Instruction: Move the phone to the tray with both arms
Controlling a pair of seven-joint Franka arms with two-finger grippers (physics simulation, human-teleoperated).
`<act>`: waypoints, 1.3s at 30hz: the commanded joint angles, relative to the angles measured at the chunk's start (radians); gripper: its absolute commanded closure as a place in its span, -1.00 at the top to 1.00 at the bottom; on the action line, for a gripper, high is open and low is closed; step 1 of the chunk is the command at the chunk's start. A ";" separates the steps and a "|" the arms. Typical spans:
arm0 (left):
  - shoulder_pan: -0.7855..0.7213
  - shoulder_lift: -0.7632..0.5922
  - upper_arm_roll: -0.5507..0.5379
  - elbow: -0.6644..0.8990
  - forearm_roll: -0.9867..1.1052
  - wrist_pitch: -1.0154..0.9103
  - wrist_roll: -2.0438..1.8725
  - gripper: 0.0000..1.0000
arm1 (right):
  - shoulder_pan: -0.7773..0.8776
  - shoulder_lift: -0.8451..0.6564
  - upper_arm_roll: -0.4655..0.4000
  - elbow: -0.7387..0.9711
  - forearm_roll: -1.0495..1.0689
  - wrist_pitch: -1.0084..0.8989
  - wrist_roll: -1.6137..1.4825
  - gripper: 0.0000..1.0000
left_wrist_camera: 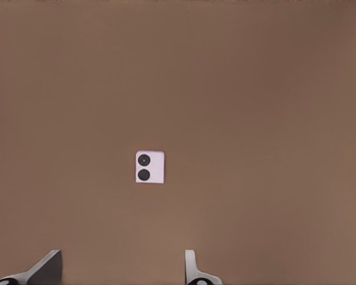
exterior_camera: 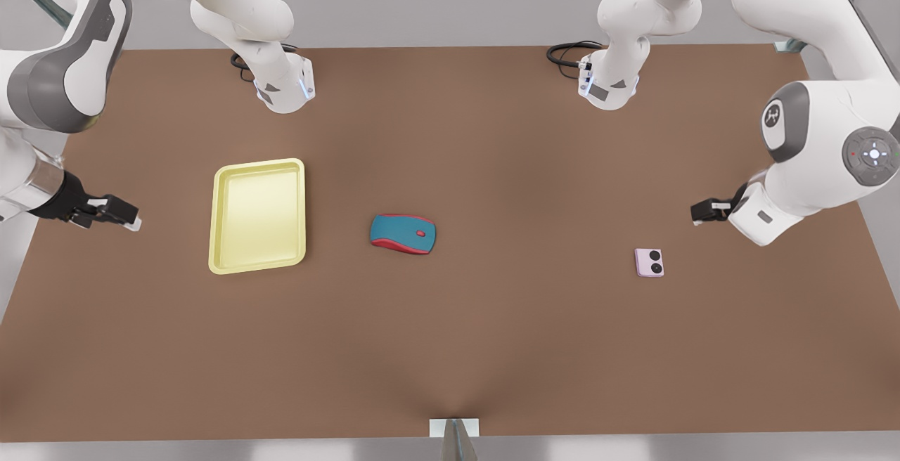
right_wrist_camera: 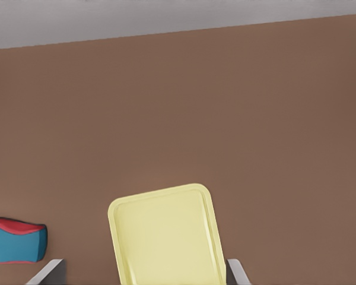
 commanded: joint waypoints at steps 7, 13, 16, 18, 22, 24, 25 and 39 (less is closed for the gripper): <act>0.001 -0.050 0.051 -0.617 -0.095 0.777 0.138 1.00 | 0.000 -0.001 0.000 0.000 0.001 0.025 -0.005 1.00; 0.008 0.019 0.074 -0.872 -0.093 1.181 0.168 1.00 | 0.000 -0.001 0.000 0.000 0.001 0.025 -0.005 1.00; 0.010 0.068 0.081 -0.929 -0.093 1.281 0.201 1.00 | 0.000 -0.001 0.000 0.001 0.001 0.025 -0.005 1.00; 0.008 0.101 0.081 -0.935 -0.093 1.321 0.212 1.00 | 0.000 -0.001 0.000 0.000 0.001 0.025 -0.005 1.00; 0.008 0.141 0.081 -0.923 -0.093 1.367 0.212 1.00 | 0.000 -0.001 0.000 0.000 0.001 0.025 -0.005 1.00; 0.008 0.156 0.080 -0.920 -0.093 1.387 0.212 1.00 | 0.000 -0.001 0.000 0.000 0.001 0.025 -0.005 1.00; 0.008 0.171 0.080 -0.920 -0.093 1.408 0.212 1.00 | 0.000 -0.001 0.000 0.000 0.001 0.025 -0.005 1.00; 0.007 0.229 0.072 -0.906 -0.093 1.437 0.211 0.80 | 0.000 -0.001 0.000 0.000 0.002 0.025 -0.005 1.00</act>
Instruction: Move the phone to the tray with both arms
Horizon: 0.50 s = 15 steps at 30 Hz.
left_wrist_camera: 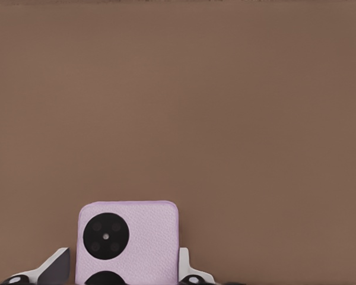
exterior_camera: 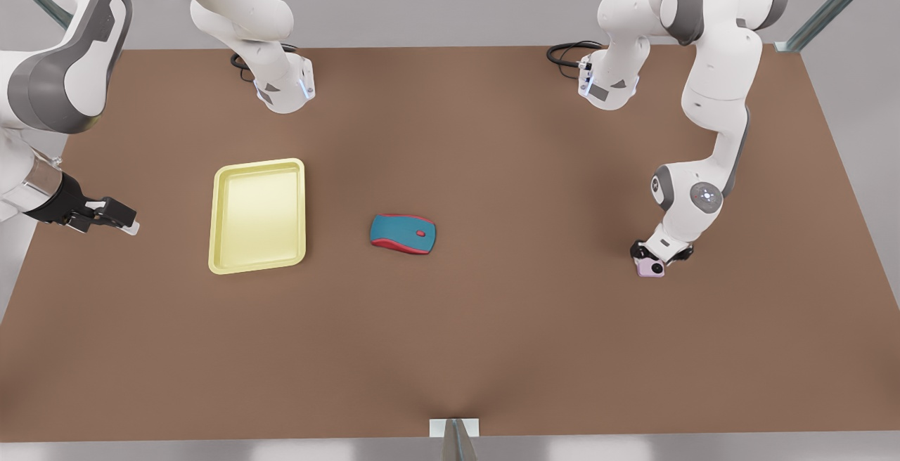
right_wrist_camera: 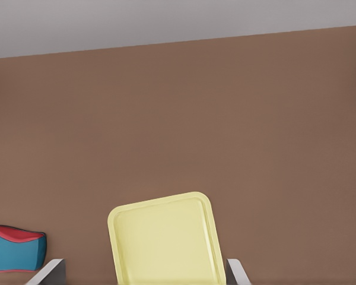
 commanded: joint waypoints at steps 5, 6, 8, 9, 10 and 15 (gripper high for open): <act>0.000 0.002 0.000 0.000 0.001 0.015 0.028 0.68 | 0.000 -0.001 0.000 0.000 -0.001 0.000 -0.001 1.00; 0.000 0.008 0.000 0.002 0.002 0.015 0.028 0.68 | 0.000 -0.001 0.000 0.000 -0.001 0.000 -0.001 1.00; 0.000 0.011 0.000 0.002 0.002 0.015 0.028 0.65 | 0.000 -0.001 0.000 0.000 -0.001 0.000 -0.001 1.00; 0.000 0.011 0.000 0.003 0.002 0.015 0.028 0.64 | 0.000 -0.001 0.000 0.000 -0.001 0.000 -0.001 1.00; 0.000 0.014 0.000 0.006 0.002 0.015 0.028 0.64 | 0.000 -0.001 0.000 0.000 -0.001 0.000 -0.001 1.00; -0.001 0.001 0.000 0.016 0.002 -0.002 0.031 0.56 | 0.000 -0.001 0.000 0.000 -0.001 0.000 -0.001 1.00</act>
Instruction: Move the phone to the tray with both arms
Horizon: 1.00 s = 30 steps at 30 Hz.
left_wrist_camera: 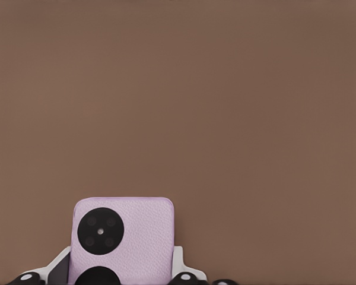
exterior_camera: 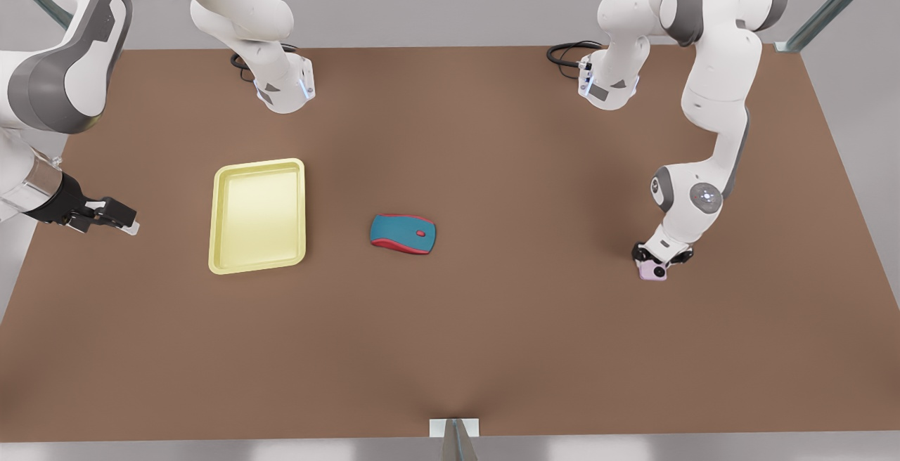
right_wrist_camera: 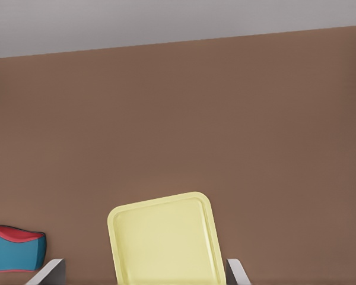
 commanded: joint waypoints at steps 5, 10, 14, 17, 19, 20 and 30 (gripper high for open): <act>-0.030 -0.039 -0.008 0.060 -0.002 -0.139 -0.007 0.56 | 0.000 -0.001 0.000 0.000 0.000 0.000 0.000 1.00; -0.269 -0.068 -0.008 0.103 -0.002 -0.225 -0.340 0.56 | 0.000 -0.001 0.000 0.000 0.000 0.000 0.000 1.00; -0.510 -0.053 -0.006 0.186 -0.002 -0.298 -0.715 0.56 | 0.000 -0.001 0.000 0.000 0.000 0.000 0.000 1.00; -0.646 -0.001 -0.006 0.280 -0.001 -0.317 -0.924 0.56 | 0.000 -0.001 0.000 0.000 0.000 0.000 0.000 1.00; -0.714 0.074 -0.006 0.425 0.005 -0.410 -0.999 0.56 | 0.000 -0.001 0.000 0.000 0.000 0.000 0.000 1.00; -0.738 0.108 -0.005 0.459 0.007 -0.412 -1.019 0.56 | 0.000 -0.001 0.000 0.000 0.000 0.000 0.000 1.00; -0.774 0.304 -0.002 0.669 0.012 -0.432 -1.062 0.56 | -0.008 -0.029 -0.005 0.004 -0.006 -0.089 0.000 1.00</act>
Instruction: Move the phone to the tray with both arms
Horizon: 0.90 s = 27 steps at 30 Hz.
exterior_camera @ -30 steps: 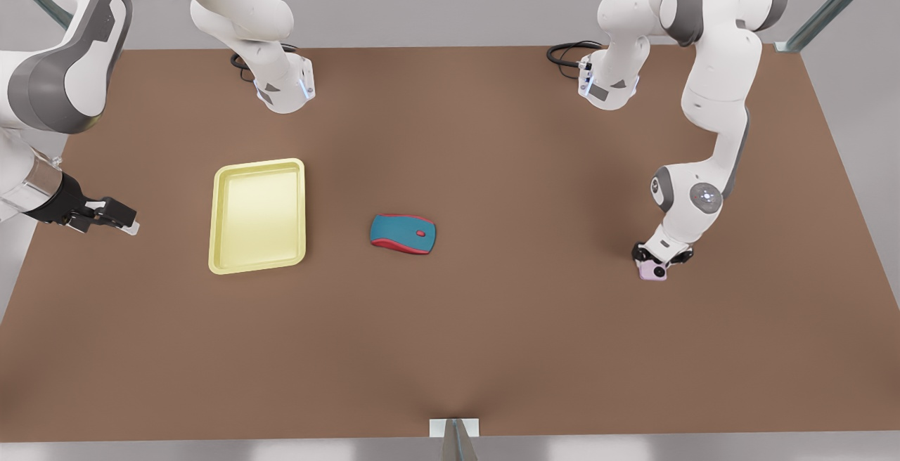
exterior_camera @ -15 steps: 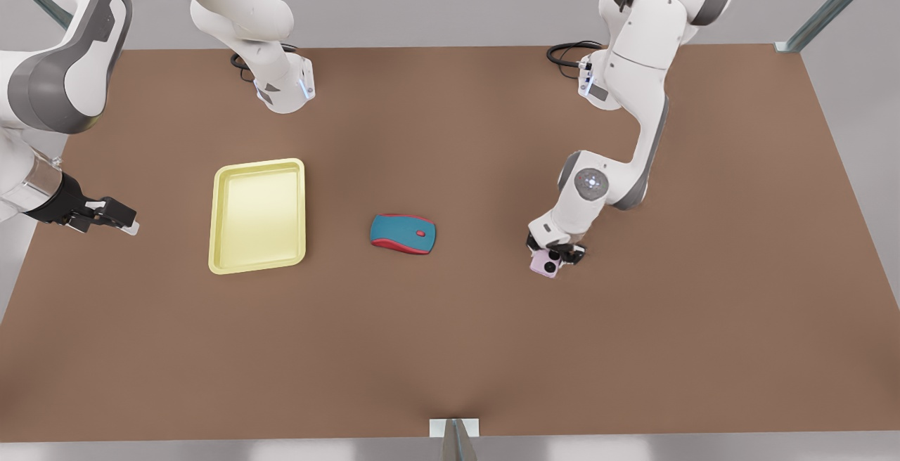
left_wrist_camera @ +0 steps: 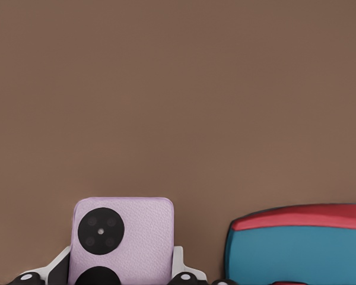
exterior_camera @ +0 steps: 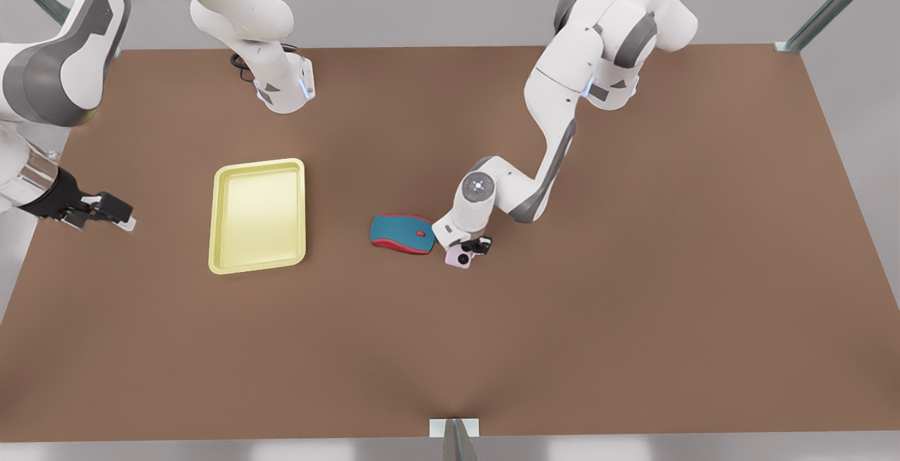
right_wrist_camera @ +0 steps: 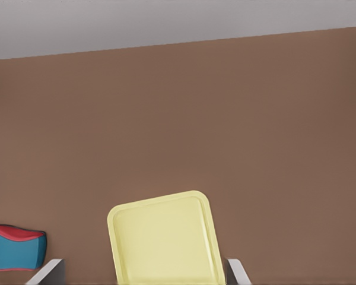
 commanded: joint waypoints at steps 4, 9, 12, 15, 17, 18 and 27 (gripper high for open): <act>-0.001 0.021 0.000 0.013 0.056 -0.017 -0.335 0.56 | 0.004 -0.014 0.009 0.045 0.009 -0.080 0.007 1.00; -0.009 0.020 0.000 0.038 0.063 -0.025 -0.353 1.00 | 0.205 -0.013 0.040 0.047 0.001 -0.071 0.259 1.00; 0.000 -0.054 0.034 0.043 0.065 -0.166 -0.318 1.00 | 0.219 0.027 0.127 0.053 0.000 -0.056 0.371 1.00; 0.086 -0.224 0.184 0.043 -0.093 -0.517 0.073 1.00 | 0.316 0.081 0.147 0.038 -0.033 -0.008 0.377 1.00; 0.085 -0.276 0.385 0.044 -0.203 -0.677 0.334 1.00 | 0.348 0.150 0.159 0.060 -0.016 0.004 0.555 1.00; 0.085 -0.299 0.471 0.059 -0.205 -0.746 0.408 1.00 | 0.391 0.188 0.175 0.061 -0.019 0.081 0.673 1.00; 0.697 -0.589 -0.095 0.276 0.102 -1.093 0.505 1.00 | 0.616 0.458 0.170 0.165 -0.188 0.288 1.251 1.00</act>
